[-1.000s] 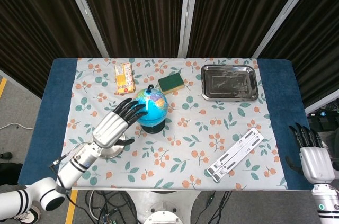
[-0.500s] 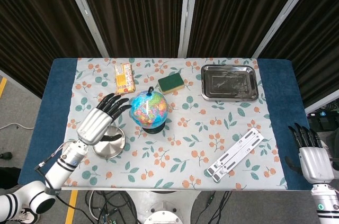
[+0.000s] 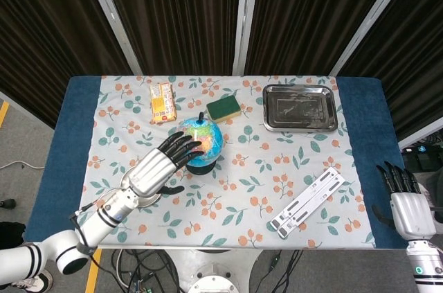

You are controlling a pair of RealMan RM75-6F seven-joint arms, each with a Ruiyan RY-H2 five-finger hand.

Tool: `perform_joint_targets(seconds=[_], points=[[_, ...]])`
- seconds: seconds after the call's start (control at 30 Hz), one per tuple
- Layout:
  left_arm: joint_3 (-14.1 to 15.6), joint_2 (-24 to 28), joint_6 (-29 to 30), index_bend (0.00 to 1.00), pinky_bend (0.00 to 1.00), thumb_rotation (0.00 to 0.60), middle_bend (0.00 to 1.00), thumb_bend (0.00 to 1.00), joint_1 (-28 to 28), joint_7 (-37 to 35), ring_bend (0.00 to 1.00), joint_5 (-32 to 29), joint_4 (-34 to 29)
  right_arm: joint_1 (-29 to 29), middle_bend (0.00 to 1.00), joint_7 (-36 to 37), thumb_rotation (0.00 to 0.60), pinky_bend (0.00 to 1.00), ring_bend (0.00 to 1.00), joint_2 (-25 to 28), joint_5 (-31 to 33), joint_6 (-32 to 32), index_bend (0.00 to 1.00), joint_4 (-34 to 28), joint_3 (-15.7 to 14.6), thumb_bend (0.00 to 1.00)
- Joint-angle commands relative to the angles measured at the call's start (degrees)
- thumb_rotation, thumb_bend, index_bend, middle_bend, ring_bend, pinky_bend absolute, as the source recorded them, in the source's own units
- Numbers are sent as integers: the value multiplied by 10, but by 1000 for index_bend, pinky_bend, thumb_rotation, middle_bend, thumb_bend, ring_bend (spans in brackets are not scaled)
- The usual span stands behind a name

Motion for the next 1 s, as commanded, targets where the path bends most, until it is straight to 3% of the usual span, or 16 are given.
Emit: perform_joint_targets(seconds=[0.03,0.4,1.0], points=[[-1,-8,-10,175,78,600,108,41,-8,3,57,-7,5,0,0,2,600,0,0,0,1,-1,0,2,0,217],[6,-1,-2,175,78,600,108,41,-1,5,57,-23,12,0,0,3,600,0,0,-1,1,-1,0,3,0,217],[11,71,55,175,78,600,108,41,53,-18,58,-51,7,2,0,-8,600,0,0,0,1,-2,0,-4,0,217]])
